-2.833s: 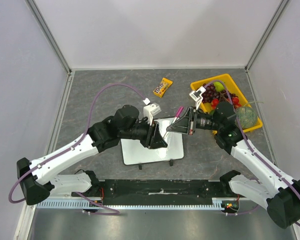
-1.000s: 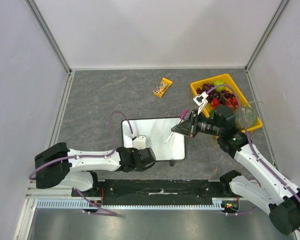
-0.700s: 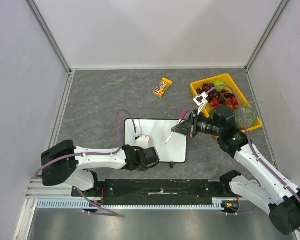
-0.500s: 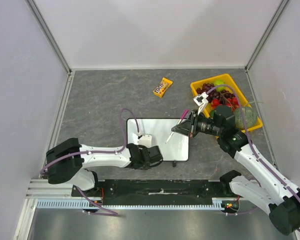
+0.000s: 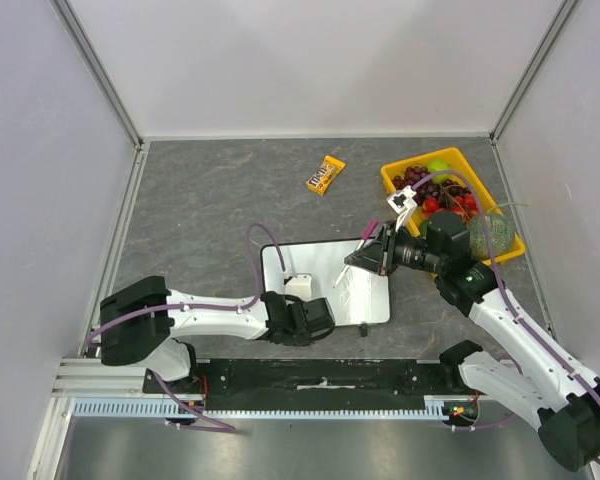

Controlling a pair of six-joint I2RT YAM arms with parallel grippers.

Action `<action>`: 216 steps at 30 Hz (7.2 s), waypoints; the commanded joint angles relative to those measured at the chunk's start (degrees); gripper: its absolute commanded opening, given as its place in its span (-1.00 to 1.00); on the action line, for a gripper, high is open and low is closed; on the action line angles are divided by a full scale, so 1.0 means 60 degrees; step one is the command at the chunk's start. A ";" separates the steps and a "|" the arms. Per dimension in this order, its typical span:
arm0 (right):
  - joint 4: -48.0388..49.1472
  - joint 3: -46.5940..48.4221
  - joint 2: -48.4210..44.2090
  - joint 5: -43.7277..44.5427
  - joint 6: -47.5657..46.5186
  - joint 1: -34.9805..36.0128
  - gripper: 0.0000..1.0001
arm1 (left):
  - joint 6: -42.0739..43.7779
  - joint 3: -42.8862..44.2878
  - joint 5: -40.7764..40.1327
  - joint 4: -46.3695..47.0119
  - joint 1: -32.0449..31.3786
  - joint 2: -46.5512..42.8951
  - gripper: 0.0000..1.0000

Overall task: Write a sentence on the whiteboard
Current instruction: Adjust the whiteboard stand at the corner of the board, then hold the whiteboard on the whiteboard stand.

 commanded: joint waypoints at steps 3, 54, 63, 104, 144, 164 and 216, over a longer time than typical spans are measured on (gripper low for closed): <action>-0.0494 0.0282 -0.0238 0.0416 -0.0645 -0.0052 -1.00 | 0.0095 -0.0135 0.0866 0.1223 -0.0324 -0.0708 -0.16; 0.0706 -0.0040 0.0434 0.0064 -0.0984 -0.0067 -1.00 | 0.5105 -0.0106 0.6976 0.2162 0.6297 -0.6420 0.90; 0.1352 -0.0245 0.0714 -0.0023 -0.1261 -0.0037 -1.00 | 0.5660 -0.1366 0.6008 0.2001 0.6297 -0.8384 0.92; -0.0231 0.2171 0.2559 0.1370 -0.2727 0.1604 -1.00 | 0.5601 -0.0886 0.5291 0.3205 0.6312 -0.6657 0.93; -0.0758 0.1937 0.1958 0.2393 -0.2653 0.0754 -1.00 | 0.7463 0.1488 0.5876 0.3349 0.6341 -0.4166 0.91; 0.0472 0.1352 0.2266 0.2643 -0.2492 0.0754 -1.00 | 0.7523 0.0759 0.6155 0.4461 0.6605 -0.3417 0.89; 0.2683 0.0370 0.1431 0.4767 -0.0954 0.4020 -1.00 | 0.5034 -0.3985 0.9124 0.4731 0.9607 -0.7755 0.71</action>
